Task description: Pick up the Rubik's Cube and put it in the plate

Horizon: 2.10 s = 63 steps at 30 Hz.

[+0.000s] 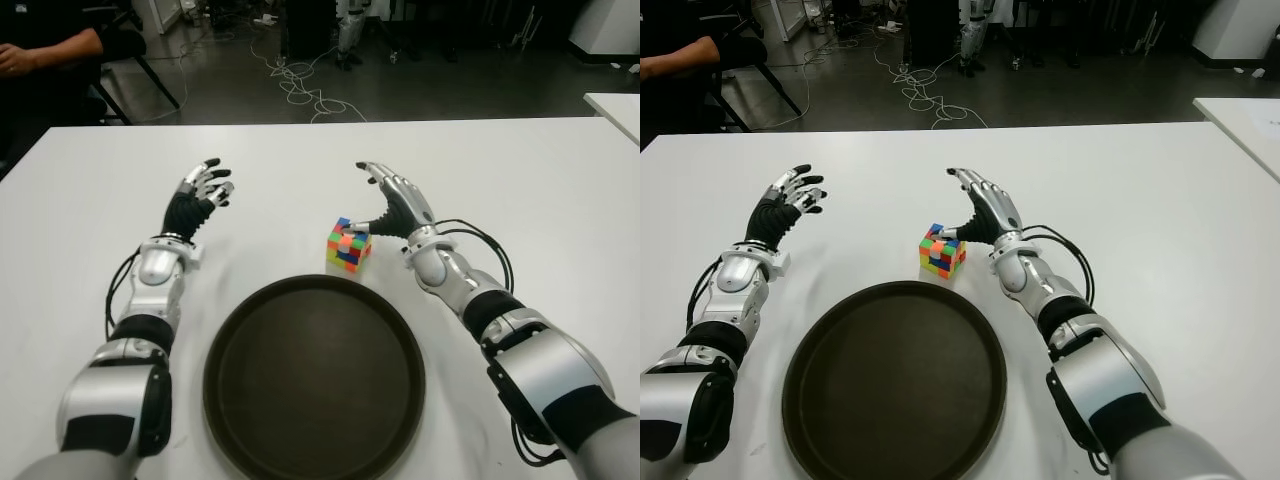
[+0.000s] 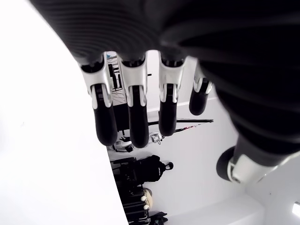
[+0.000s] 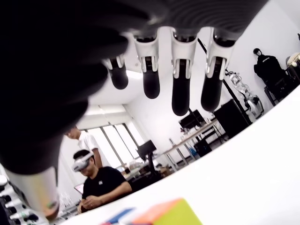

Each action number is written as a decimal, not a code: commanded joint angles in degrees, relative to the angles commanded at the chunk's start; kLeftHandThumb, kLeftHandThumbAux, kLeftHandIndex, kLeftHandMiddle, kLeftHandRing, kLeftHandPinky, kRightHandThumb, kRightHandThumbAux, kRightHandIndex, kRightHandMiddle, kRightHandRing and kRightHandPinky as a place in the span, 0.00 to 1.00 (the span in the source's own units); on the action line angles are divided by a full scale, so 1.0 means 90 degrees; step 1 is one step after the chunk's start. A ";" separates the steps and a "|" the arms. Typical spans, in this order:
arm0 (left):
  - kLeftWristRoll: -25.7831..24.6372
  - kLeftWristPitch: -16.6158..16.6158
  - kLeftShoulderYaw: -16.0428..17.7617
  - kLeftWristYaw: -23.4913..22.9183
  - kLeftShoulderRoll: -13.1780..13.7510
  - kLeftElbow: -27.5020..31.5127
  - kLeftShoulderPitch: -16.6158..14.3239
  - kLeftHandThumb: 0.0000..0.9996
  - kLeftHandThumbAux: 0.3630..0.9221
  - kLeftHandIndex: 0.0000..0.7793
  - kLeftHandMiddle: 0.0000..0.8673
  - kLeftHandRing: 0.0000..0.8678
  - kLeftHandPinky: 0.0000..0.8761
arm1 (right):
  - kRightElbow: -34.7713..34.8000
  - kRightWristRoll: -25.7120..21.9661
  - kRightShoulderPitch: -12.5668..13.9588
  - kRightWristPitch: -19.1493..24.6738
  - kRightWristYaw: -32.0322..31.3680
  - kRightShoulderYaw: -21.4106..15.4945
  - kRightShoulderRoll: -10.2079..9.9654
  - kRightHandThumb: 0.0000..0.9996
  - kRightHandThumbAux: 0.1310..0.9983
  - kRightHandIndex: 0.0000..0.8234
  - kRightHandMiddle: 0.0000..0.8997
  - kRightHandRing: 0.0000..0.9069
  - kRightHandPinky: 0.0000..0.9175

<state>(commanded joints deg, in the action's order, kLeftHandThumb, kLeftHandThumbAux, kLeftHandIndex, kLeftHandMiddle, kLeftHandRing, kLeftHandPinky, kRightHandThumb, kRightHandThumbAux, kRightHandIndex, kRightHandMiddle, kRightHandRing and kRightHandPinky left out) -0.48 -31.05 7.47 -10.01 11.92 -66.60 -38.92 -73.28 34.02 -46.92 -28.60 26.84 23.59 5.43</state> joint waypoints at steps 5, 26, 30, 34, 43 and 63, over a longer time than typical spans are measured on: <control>0.0010 0.0020 -0.0007 0.0022 0.0001 0.0014 0.0003 0.16 0.41 0.19 0.26 0.30 0.35 | 0.0001 0.0088 0.0036 0.0070 0.0056 0.0134 -0.0034 0.00 0.66 0.16 0.19 0.24 0.28; 0.0112 -0.0039 -0.0044 0.0022 0.0042 -0.0041 -0.0023 0.15 0.38 0.19 0.25 0.30 0.36 | 0.0171 0.0450 0.0116 0.0313 0.0168 0.0653 -0.0177 0.00 0.67 0.13 0.17 0.21 0.25; 0.0122 -0.0021 -0.0049 0.0035 0.0043 -0.0050 -0.0034 0.15 0.38 0.18 0.24 0.30 0.36 | 0.0255 0.0504 0.0141 0.0244 0.0299 0.0744 -0.0168 0.00 0.69 0.13 0.17 0.21 0.25; 0.0125 0.0009 -0.0046 0.0050 0.0040 -0.0076 -0.0061 0.15 0.37 0.17 0.25 0.30 0.36 | 0.0359 0.0578 0.0162 0.0086 0.0516 0.0827 -0.0154 0.00 0.71 0.14 0.17 0.21 0.26; 0.0111 0.0006 -0.0022 0.0063 0.0038 -0.0120 -0.0096 0.15 0.39 0.18 0.25 0.30 0.37 | 0.0497 0.0633 0.0176 -0.0167 0.0838 0.0928 -0.0139 0.00 0.70 0.13 0.17 0.22 0.27; 0.0109 0.0018 -0.0014 0.0063 0.0063 -0.0138 -0.0132 0.14 0.36 0.20 0.26 0.31 0.36 | 0.0647 0.0718 0.0190 -0.0245 0.1174 0.0967 -0.0147 0.00 0.73 0.16 0.19 0.23 0.27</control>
<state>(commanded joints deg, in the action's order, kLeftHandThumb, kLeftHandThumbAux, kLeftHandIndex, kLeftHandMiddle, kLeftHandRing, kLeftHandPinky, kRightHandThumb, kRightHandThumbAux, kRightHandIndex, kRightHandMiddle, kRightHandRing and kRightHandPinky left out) 0.50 -30.88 7.35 -9.44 12.48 -67.84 -40.11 -67.46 40.48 -45.20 -30.80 37.40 32.29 4.10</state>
